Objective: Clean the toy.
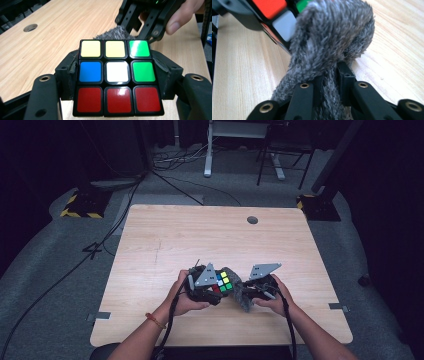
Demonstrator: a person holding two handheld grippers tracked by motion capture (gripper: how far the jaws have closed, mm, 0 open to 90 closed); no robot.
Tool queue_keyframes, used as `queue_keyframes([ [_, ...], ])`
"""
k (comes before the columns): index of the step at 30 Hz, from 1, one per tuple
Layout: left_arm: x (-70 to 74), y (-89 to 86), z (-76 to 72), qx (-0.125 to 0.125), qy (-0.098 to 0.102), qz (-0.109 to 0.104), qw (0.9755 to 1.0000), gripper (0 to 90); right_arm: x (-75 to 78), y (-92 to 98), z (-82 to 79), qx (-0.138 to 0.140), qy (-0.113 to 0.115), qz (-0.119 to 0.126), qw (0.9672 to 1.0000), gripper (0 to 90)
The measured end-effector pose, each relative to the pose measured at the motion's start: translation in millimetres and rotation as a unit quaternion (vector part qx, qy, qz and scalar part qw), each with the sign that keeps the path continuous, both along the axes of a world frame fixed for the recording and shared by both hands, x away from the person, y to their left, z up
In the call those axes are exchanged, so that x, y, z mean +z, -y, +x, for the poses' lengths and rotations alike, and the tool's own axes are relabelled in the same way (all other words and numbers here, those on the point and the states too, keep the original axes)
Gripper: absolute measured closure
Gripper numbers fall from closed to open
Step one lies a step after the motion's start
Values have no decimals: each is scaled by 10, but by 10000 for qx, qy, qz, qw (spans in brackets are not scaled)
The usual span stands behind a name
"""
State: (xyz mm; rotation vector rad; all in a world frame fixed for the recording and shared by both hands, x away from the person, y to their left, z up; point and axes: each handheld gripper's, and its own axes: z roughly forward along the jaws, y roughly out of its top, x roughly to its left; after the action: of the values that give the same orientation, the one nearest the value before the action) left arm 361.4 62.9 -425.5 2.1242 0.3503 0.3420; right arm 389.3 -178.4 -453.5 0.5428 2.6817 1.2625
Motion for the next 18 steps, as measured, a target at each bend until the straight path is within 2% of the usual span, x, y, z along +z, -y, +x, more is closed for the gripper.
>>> queue_keyframes([
  [4,-11,-34,36,10,-68,7,10000,335,53,41,-17,-38,55,183,9998,779],
  [8,-81,8,43,-28,-181,203,9996,334,150,86,-43,55,105,702,9975,779],
  [11,-129,86,21,-130,-236,292,9992,334,204,80,-96,62,334,731,9967,778],
  [14,-147,137,-6,-259,-246,339,9988,334,219,117,-87,-4,360,910,9952,777],
  [15,-143,162,-34,-265,-173,379,9988,334,220,124,-79,-55,364,915,9951,777],
  [17,-111,208,-85,-252,2,407,9989,334,195,109,-62,-121,392,710,9966,778],
  [18,-97,207,-91,-254,7,374,9990,333,161,99,-48,-159,333,595,9975,778],
])
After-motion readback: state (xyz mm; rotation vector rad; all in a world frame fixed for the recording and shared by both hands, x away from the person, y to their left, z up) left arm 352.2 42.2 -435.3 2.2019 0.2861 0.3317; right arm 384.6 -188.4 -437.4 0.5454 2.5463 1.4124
